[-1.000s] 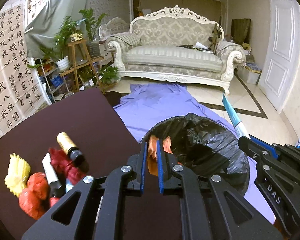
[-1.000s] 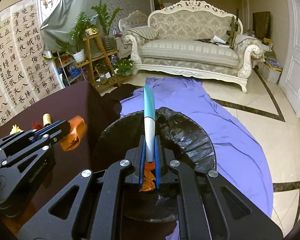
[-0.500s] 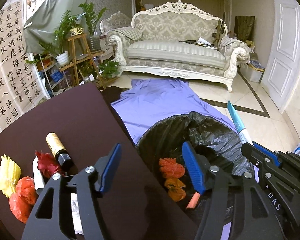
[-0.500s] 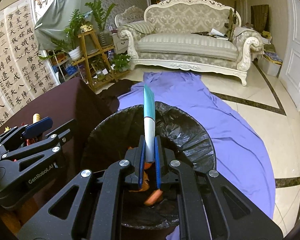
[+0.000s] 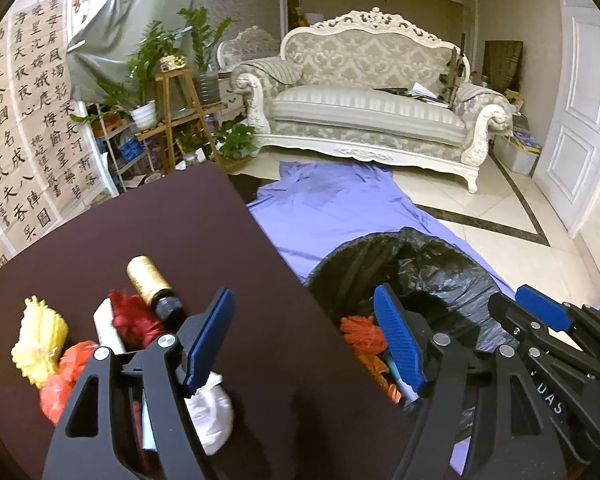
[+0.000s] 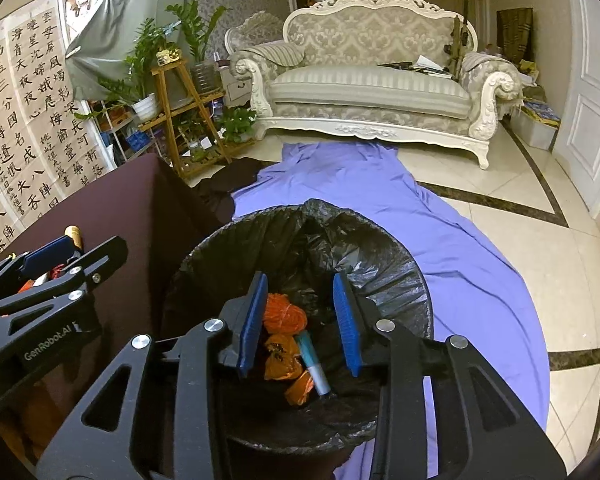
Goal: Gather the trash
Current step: 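Carry the tube and orange paper over the trash bag and open both tools, then grasp the yellow foam net with the left tool while the right tool grasps the red plastic bag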
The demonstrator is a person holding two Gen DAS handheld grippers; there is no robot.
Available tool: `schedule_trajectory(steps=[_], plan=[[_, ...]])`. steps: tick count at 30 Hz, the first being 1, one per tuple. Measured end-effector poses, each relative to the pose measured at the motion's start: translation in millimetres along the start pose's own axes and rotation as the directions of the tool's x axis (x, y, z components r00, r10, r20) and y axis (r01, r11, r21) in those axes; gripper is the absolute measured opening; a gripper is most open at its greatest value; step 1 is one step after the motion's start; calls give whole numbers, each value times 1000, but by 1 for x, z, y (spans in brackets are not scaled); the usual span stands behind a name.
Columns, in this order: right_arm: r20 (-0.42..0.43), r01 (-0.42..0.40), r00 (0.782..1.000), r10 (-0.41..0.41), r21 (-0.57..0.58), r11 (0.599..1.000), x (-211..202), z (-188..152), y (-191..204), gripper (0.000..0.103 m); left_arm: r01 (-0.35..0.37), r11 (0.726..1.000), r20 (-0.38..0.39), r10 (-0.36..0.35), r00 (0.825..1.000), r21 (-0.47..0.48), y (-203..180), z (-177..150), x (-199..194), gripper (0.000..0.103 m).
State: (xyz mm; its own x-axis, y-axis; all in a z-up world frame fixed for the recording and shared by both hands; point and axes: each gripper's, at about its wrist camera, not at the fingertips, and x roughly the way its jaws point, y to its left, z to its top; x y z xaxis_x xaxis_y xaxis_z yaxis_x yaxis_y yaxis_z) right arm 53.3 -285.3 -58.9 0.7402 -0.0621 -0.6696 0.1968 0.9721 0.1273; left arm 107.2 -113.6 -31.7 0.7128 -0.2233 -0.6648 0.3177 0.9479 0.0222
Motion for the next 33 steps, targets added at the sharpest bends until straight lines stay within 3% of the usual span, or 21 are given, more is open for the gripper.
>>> schedule_trajectory(steps=[12, 23, 32, 33], plan=[[19, -81, 996, 82, -78, 994, -19, 1, 56, 39, -120, 989, 19, 122, 992, -83, 66, -13, -38, 71], [4, -187, 982, 191, -189, 964, -26, -1, 131, 40, -279, 935, -31, 279, 960, -221, 164, -35, -57, 71], [-26, -221, 975, 221, -252, 942, -23, -5, 174, 41, -246, 945, -119, 225, 967, -216, 190, -44, -25, 70], [-29, -222, 975, 222, -256, 941, -22, -6, 177, 41, -237, 948, -122, 214, 969, -213, 190, -45, -23, 66]])
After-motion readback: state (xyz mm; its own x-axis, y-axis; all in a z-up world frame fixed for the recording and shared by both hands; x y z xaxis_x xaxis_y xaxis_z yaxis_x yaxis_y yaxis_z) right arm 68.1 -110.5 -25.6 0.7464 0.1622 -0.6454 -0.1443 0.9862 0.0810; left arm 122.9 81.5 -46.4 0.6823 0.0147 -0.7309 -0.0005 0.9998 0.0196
